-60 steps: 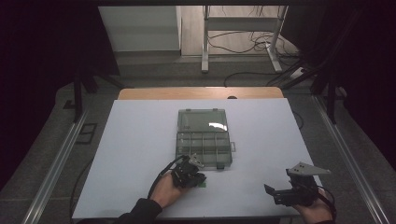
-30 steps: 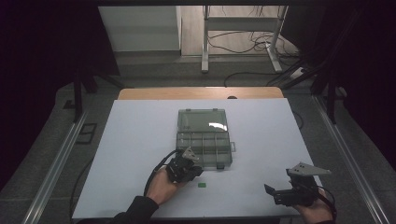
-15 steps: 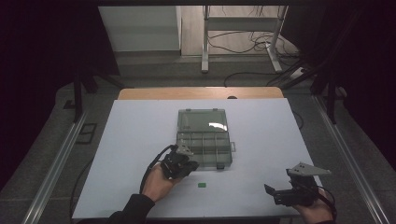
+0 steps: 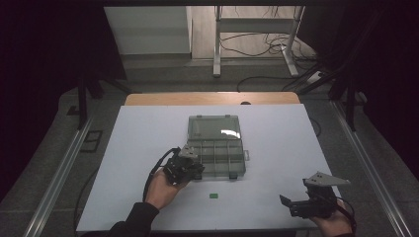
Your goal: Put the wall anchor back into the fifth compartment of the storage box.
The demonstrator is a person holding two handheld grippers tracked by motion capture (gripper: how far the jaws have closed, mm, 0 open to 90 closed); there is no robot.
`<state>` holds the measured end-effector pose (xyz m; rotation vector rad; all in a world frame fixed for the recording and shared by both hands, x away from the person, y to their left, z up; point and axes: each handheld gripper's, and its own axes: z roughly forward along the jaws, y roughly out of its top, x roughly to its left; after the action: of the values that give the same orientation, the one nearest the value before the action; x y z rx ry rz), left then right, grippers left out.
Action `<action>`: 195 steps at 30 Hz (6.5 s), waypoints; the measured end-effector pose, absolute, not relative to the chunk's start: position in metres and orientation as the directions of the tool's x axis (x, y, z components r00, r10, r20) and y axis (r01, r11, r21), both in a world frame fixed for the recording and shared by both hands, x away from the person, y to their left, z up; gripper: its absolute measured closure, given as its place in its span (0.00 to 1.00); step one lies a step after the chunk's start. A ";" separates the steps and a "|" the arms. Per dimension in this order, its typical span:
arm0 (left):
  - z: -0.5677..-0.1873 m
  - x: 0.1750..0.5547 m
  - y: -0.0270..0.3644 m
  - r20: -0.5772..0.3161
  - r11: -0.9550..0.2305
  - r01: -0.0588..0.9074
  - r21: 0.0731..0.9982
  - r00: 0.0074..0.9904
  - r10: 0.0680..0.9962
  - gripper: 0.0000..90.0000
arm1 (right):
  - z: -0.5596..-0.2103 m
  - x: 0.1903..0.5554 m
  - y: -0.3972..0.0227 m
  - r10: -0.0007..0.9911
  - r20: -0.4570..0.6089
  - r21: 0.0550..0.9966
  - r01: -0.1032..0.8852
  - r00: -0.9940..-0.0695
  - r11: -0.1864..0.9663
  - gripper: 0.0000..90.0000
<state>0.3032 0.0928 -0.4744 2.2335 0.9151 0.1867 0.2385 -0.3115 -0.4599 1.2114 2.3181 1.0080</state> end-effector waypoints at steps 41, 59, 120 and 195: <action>-0.484 0.321 0.112 -0.169 -0.425 0.629 0.652 0.666 0.727 0.74 | -0.460 0.238 -0.311 0.815 0.024 0.717 0.578 -0.578 0.389 0.00; -0.476 0.304 0.106 -0.180 -0.442 0.589 0.677 0.714 0.676 0.43 | -0.460 0.238 -0.311 0.816 0.022 0.719 0.576 -0.578 0.389 0.00; -0.517 0.287 0.050 -0.160 -0.628 0.549 0.552 0.808 0.567 0.81 | -0.460 0.238 -0.311 0.810 0.020 0.713 0.576 -0.586 0.400 0.00; -0.472 0.296 0.076 -0.181 -0.573 0.568 0.591 0.785 0.592 0.94 | -0.461 0.238 -0.310 0.810 0.022 0.711 0.579 -0.586 0.400 0.01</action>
<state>0.2959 0.0757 -0.4724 2.3230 0.8572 0.0478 0.2384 -0.3103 -0.4607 1.2058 2.3345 0.9894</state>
